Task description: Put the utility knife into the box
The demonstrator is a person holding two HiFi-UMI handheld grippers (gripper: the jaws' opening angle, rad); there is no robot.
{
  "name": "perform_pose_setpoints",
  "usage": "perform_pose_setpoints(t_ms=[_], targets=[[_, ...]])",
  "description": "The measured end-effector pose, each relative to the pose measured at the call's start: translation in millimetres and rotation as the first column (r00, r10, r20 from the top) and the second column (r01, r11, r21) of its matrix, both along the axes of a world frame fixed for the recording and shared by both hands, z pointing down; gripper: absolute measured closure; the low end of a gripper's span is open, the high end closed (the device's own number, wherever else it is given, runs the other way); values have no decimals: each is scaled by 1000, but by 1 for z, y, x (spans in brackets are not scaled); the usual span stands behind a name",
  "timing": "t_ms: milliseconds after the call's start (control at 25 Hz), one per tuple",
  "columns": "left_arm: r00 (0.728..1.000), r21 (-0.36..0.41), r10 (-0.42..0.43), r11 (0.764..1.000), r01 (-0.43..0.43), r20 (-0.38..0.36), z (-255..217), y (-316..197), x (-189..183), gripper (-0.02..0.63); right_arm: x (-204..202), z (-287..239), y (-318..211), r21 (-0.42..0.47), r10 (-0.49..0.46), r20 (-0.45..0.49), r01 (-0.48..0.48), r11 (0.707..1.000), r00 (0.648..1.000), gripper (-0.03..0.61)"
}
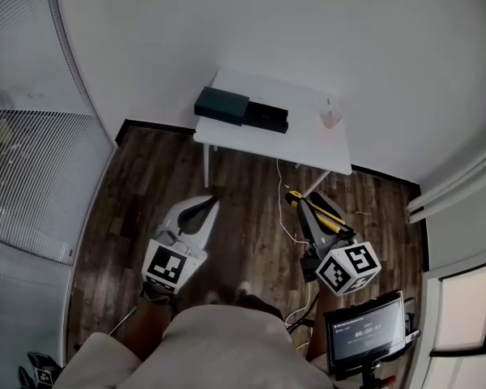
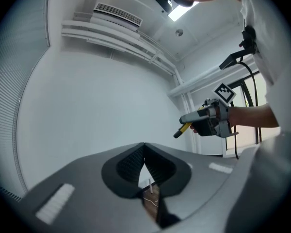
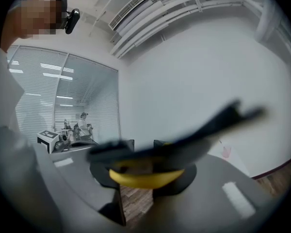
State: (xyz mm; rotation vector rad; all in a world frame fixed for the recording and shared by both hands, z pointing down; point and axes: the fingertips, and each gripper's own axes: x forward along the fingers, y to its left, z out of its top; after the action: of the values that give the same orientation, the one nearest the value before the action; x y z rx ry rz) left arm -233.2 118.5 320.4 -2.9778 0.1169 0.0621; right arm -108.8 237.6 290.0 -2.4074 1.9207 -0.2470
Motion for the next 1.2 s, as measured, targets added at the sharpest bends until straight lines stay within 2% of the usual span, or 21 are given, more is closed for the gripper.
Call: perform_pose_setpoints(t_ms=[520,960,1200], targets=[[999,-1,27,1000,-27,25,10,-10,12,615,12,11,-9,6,22,35,-22,1000,999,451],[997,-1,57,998,-57,55,13,-24,65,615,65,12,-24,20,38,47,-39,999,998,451],[997,11,62,998,-63,45,10,-34,110,615,108,11,-33,39,46,41,-48,998,998,451]])
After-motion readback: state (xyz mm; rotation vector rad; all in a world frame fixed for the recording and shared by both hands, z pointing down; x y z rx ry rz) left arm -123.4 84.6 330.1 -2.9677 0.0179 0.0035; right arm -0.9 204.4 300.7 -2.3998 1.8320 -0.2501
